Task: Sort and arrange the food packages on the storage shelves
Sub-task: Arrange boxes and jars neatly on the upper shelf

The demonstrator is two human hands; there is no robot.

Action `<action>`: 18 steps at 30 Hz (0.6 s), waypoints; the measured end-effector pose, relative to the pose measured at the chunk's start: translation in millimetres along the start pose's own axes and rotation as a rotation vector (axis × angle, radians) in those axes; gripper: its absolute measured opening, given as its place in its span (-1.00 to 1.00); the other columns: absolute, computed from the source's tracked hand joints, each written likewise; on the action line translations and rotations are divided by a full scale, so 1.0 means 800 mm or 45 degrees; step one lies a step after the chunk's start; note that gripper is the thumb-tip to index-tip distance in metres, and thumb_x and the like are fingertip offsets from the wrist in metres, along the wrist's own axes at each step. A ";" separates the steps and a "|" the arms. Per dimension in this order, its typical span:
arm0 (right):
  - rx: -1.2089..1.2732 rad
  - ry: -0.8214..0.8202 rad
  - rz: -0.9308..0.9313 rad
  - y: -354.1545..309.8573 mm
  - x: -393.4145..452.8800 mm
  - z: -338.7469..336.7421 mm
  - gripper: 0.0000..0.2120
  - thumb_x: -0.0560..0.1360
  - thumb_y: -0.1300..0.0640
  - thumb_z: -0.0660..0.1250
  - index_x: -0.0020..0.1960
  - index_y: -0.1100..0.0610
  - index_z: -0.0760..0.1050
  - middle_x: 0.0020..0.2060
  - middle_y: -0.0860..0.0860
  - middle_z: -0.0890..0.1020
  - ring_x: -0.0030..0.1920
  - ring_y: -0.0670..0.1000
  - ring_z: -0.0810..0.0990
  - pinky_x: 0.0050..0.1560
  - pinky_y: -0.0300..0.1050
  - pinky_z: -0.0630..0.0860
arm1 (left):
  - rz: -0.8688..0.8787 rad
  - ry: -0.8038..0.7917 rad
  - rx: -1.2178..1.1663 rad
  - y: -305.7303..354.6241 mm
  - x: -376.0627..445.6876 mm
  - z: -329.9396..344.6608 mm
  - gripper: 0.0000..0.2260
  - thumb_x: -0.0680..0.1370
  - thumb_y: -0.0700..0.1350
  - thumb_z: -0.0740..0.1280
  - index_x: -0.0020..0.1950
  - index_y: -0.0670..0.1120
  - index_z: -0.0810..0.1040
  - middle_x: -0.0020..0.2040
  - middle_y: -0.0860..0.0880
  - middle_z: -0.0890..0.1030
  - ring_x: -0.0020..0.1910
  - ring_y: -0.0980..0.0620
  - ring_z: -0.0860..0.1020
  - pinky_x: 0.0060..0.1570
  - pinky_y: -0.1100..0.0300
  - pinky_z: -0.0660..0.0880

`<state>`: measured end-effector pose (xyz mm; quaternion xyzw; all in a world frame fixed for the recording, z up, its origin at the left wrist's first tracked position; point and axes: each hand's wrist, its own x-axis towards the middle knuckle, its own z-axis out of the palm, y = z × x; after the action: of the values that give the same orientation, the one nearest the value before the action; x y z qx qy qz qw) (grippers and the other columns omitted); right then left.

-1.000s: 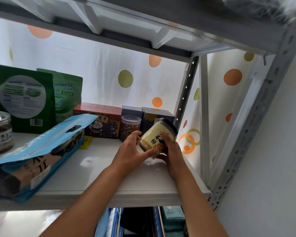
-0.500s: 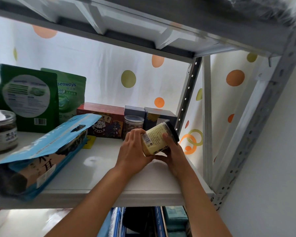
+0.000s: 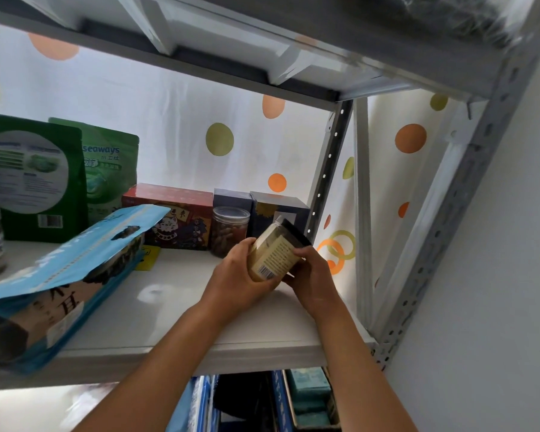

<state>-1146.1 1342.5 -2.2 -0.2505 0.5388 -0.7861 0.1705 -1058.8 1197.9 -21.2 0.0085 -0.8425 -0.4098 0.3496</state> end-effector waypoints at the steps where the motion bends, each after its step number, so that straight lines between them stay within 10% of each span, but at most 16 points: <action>1: -0.005 -0.006 -0.001 0.001 0.001 0.000 -0.36 0.23 -0.06 0.45 0.25 0.16 0.49 -0.03 0.09 0.65 0.07 0.10 0.61 -0.01 -0.05 0.61 | 0.010 0.010 0.051 -0.002 0.001 0.000 -0.21 0.36 0.09 0.57 0.48 0.00 0.27 0.26 0.07 0.44 0.14 0.11 0.49 0.01 0.24 0.59; 6: -0.266 0.007 0.058 0.011 0.006 0.005 -0.25 0.31 -0.19 0.52 0.43 0.01 0.43 0.25 0.10 0.62 0.26 0.12 0.59 0.18 0.09 0.62 | 0.087 0.100 0.183 -0.011 0.006 0.002 -0.20 0.32 -0.01 0.60 0.45 -0.02 0.26 0.30 0.02 0.36 0.16 0.05 0.41 -0.03 0.20 0.51; 18: -0.159 0.089 -0.044 0.005 0.011 -0.006 -0.28 0.20 -0.07 0.49 0.30 0.19 0.50 0.07 0.15 0.66 0.15 0.16 0.64 0.02 0.01 0.62 | 0.012 0.008 -0.014 -0.002 0.002 0.004 -0.30 0.43 0.11 0.52 0.47 0.03 0.28 0.26 0.10 0.42 0.18 0.13 0.45 0.01 0.26 0.59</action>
<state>-1156.0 1339.9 -5.9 -0.2425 0.5880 -0.7619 0.1221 -1062.2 1198.4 -22.4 0.0040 -0.8391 -0.4128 0.3543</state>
